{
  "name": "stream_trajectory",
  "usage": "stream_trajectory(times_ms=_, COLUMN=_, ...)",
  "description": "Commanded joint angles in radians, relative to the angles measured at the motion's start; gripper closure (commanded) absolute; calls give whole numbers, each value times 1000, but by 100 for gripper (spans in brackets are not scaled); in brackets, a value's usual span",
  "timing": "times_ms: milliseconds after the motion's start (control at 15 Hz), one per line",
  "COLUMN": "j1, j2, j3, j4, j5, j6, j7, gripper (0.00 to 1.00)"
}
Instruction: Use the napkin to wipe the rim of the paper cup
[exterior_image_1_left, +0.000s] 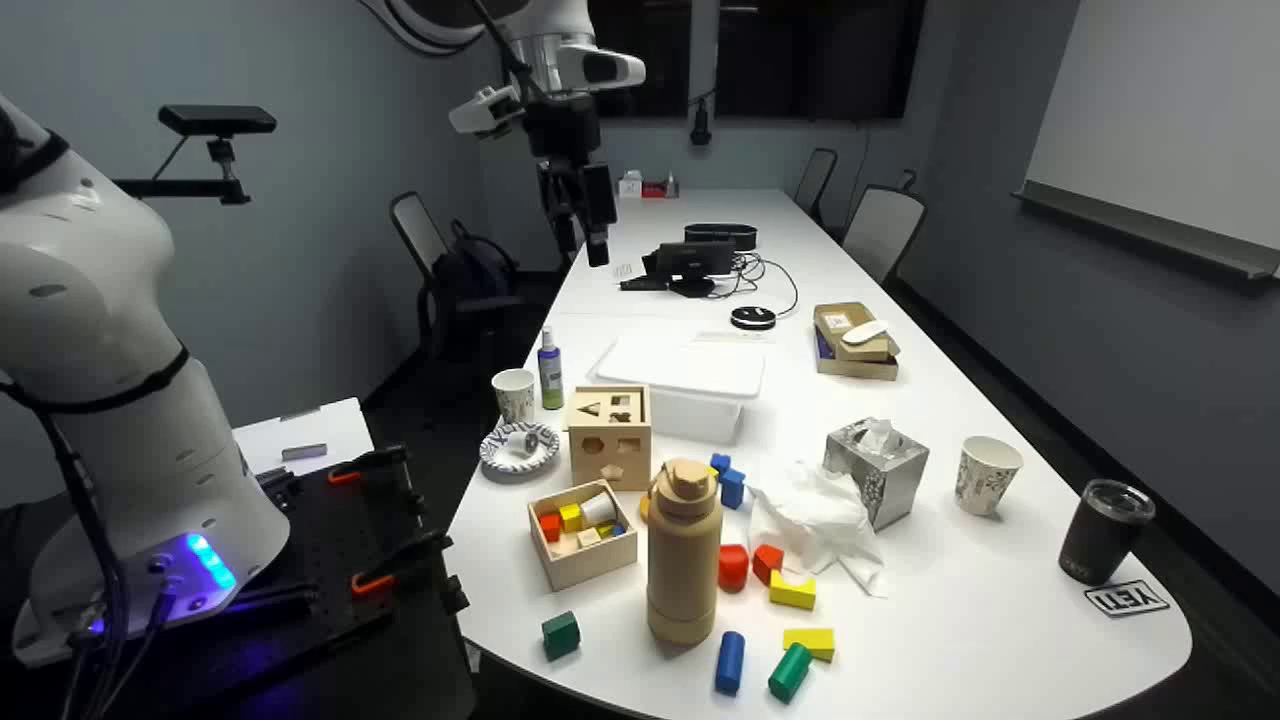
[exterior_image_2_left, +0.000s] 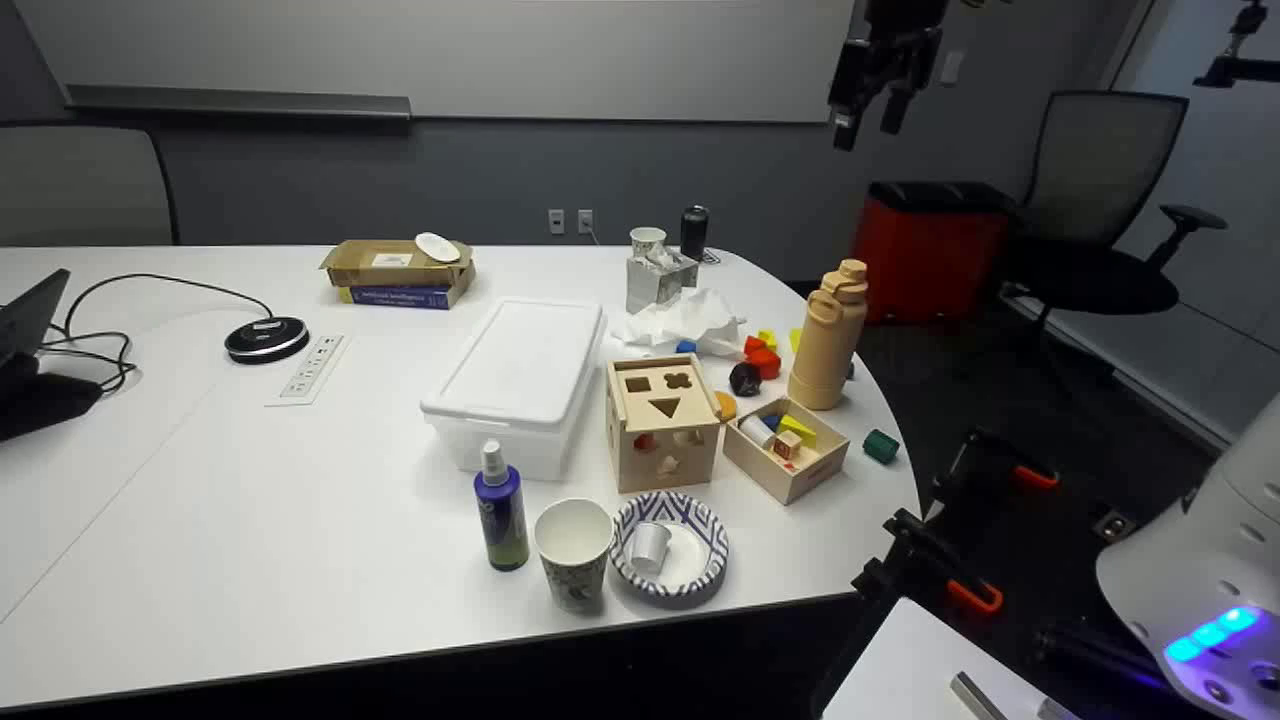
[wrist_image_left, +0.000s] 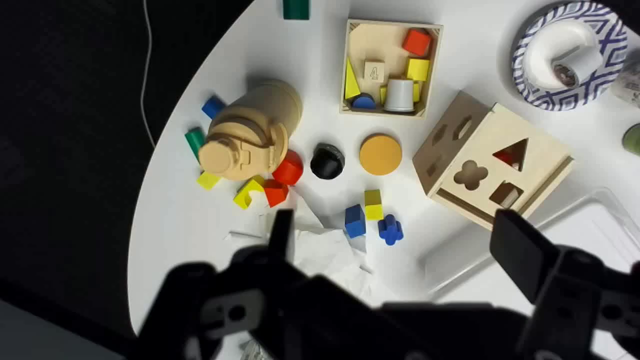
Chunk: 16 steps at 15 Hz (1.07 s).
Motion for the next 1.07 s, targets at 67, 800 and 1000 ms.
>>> stream_trajectory(times_ms=67, j1=6, j2=26, j3=-7, j4=22, j5=20, j6=2, j7=-7, gripper=0)
stream_trajectory(times_ms=800, j1=-33, j2=634, j3=-76, j4=434, j5=389, j6=306, j7=11, gripper=0)
stream_trajectory(times_ms=1000, j1=-85, j2=831, j3=-57, j4=601, j5=471, j6=304, j7=30, gripper=0)
